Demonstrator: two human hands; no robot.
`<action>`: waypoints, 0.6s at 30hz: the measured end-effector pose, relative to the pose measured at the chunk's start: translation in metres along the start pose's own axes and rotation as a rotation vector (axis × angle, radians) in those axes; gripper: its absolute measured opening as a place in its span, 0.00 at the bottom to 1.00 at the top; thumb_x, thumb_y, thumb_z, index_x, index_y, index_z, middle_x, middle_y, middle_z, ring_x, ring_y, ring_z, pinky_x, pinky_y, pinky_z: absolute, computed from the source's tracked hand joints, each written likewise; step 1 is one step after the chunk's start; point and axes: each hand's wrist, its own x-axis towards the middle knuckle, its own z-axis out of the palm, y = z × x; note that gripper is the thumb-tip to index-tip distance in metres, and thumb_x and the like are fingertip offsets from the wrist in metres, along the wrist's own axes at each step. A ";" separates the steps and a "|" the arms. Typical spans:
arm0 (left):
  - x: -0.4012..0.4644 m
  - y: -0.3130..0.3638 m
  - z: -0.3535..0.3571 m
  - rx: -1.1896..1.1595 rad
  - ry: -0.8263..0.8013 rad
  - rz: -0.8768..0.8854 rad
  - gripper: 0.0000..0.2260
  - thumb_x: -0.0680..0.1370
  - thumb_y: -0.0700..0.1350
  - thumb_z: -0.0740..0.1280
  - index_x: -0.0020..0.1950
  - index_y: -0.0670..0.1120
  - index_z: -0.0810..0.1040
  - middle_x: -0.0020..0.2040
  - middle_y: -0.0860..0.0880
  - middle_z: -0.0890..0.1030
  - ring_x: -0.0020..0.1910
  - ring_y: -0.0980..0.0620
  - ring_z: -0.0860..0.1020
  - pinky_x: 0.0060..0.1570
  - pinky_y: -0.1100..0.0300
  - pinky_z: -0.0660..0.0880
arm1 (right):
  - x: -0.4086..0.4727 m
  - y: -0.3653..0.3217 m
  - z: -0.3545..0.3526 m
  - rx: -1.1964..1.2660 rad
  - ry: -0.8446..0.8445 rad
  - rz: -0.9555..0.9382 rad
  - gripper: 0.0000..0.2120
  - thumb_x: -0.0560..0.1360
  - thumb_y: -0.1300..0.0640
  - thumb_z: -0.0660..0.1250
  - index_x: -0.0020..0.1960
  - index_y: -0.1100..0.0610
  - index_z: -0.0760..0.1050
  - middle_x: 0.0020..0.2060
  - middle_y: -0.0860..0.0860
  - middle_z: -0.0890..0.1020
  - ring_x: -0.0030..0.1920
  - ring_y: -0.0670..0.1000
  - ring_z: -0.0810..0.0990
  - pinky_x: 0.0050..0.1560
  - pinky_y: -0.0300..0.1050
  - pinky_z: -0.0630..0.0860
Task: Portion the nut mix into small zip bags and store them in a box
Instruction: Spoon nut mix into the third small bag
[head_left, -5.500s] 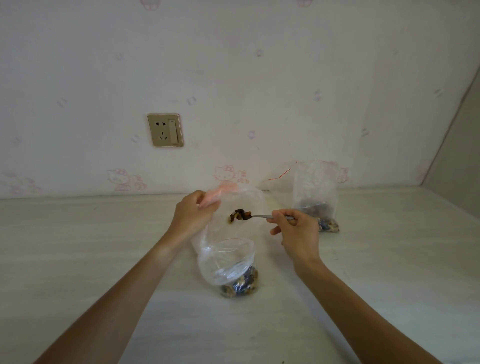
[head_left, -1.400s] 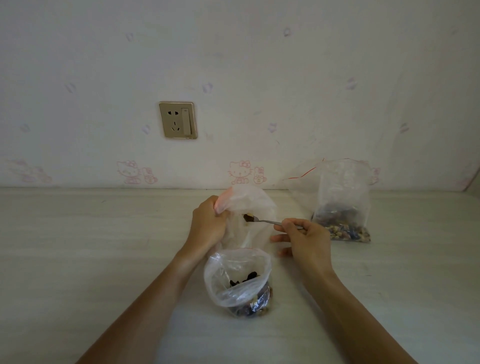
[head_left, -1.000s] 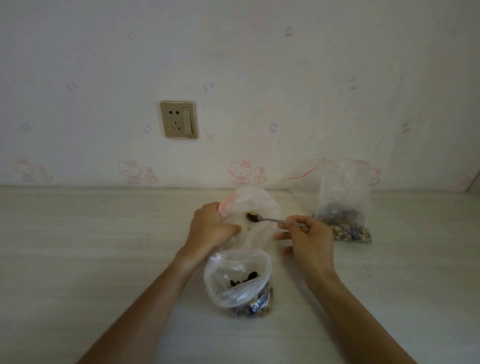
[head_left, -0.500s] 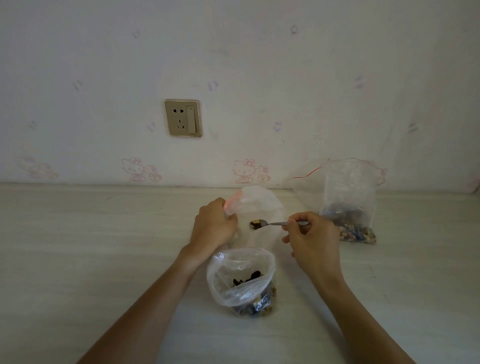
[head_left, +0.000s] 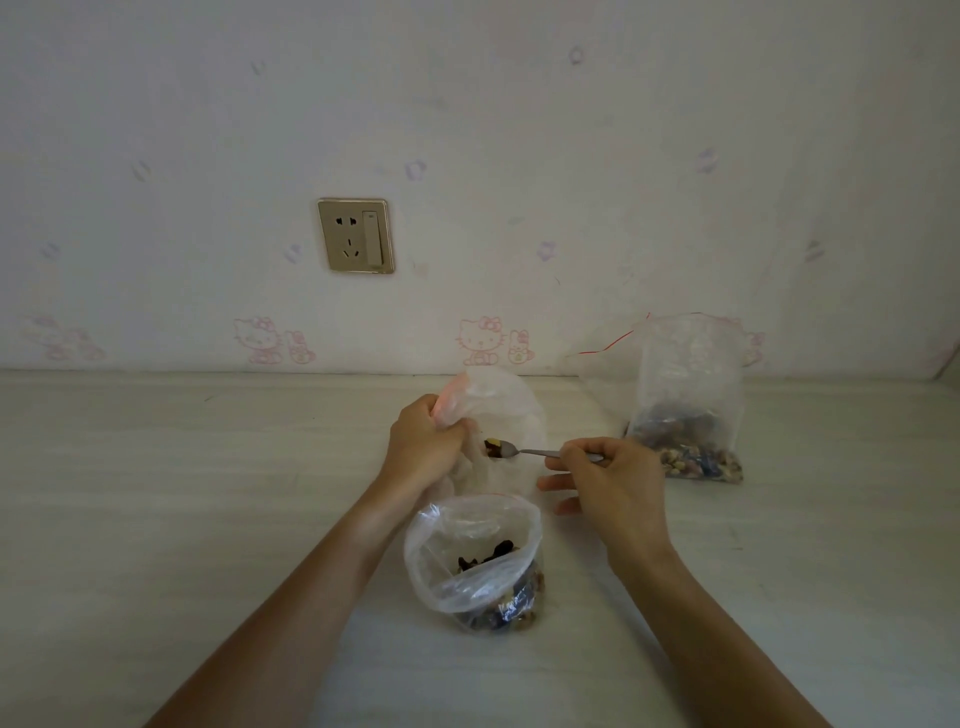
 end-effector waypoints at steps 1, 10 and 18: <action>0.000 0.001 0.000 -0.024 -0.016 -0.014 0.07 0.74 0.45 0.71 0.51 0.51 0.82 0.40 0.49 0.87 0.33 0.52 0.82 0.28 0.58 0.74 | 0.001 0.001 0.000 0.026 -0.001 0.019 0.06 0.80 0.64 0.68 0.45 0.60 0.82 0.35 0.51 0.87 0.34 0.53 0.88 0.29 0.46 0.82; 0.004 -0.004 -0.006 -0.076 -0.078 0.038 0.09 0.78 0.42 0.74 0.57 0.48 0.81 0.40 0.49 0.88 0.42 0.48 0.87 0.47 0.49 0.83 | 0.007 0.003 -0.004 0.232 0.015 0.158 0.04 0.80 0.64 0.67 0.50 0.64 0.81 0.38 0.56 0.88 0.38 0.58 0.88 0.29 0.47 0.82; 0.010 0.003 -0.002 0.410 0.013 0.312 0.07 0.79 0.40 0.65 0.46 0.52 0.78 0.40 0.56 0.82 0.39 0.59 0.79 0.30 0.70 0.69 | 0.009 -0.002 -0.009 0.123 0.059 0.017 0.04 0.81 0.61 0.67 0.49 0.58 0.80 0.38 0.51 0.88 0.36 0.52 0.88 0.28 0.47 0.82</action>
